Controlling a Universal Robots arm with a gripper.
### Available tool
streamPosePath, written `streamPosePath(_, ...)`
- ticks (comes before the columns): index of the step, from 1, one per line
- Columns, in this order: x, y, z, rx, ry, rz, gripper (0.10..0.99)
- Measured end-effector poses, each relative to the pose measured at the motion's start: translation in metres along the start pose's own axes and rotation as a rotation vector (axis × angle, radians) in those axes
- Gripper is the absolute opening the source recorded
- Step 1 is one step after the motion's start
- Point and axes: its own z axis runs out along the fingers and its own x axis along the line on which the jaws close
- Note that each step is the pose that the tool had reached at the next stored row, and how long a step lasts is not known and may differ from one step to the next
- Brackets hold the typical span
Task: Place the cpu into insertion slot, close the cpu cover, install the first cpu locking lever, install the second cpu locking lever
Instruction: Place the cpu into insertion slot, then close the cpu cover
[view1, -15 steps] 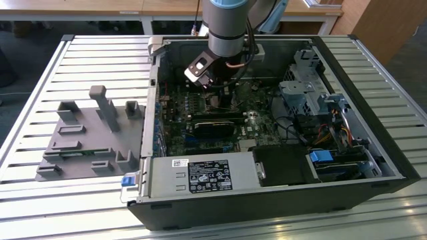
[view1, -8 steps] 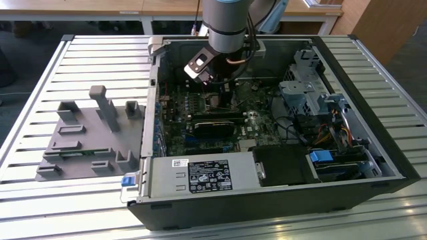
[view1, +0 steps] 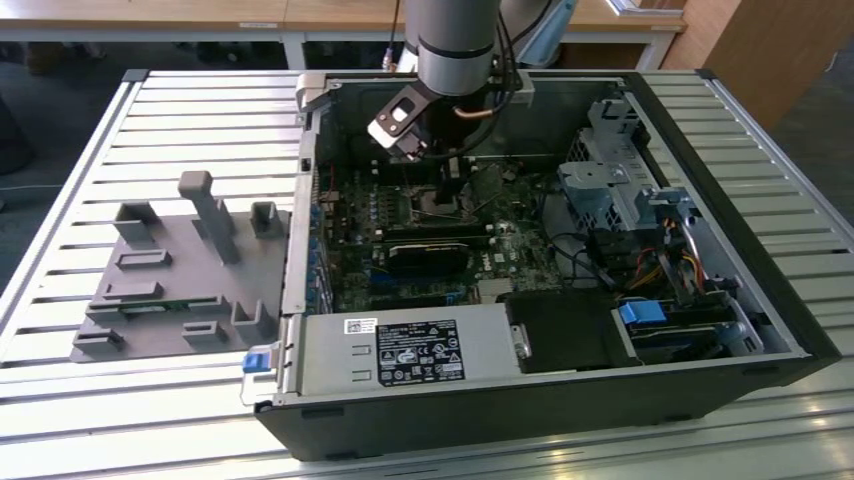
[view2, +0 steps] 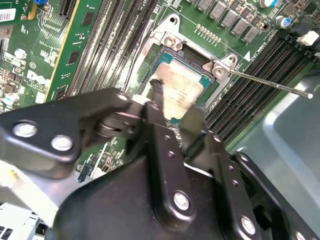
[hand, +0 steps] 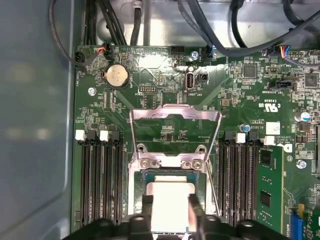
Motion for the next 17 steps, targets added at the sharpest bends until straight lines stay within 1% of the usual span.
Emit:
streamPosePath(1,-0.0002,0.0,0.0,-0.001,0.0001,0.0,0.357)
streamPosePath(2,-0.0005,0.0,0.0,-0.001,0.0001,0.0,0.357)
streamPosePath(4,-0.0012,0.0,0.0,-0.002,0.0001,0.0,0.239)
streamPosePath(6,-0.0014,0.0,0.0,-0.003,0.0,0.0,0.239)
streamPosePath(8,-0.0015,0.0,-0.0001,-0.004,0.0001,0.0,0.114)
streamPosePath(17,-0.0015,0.0,-0.0011,-0.005,0.0001,0.0,0.114)
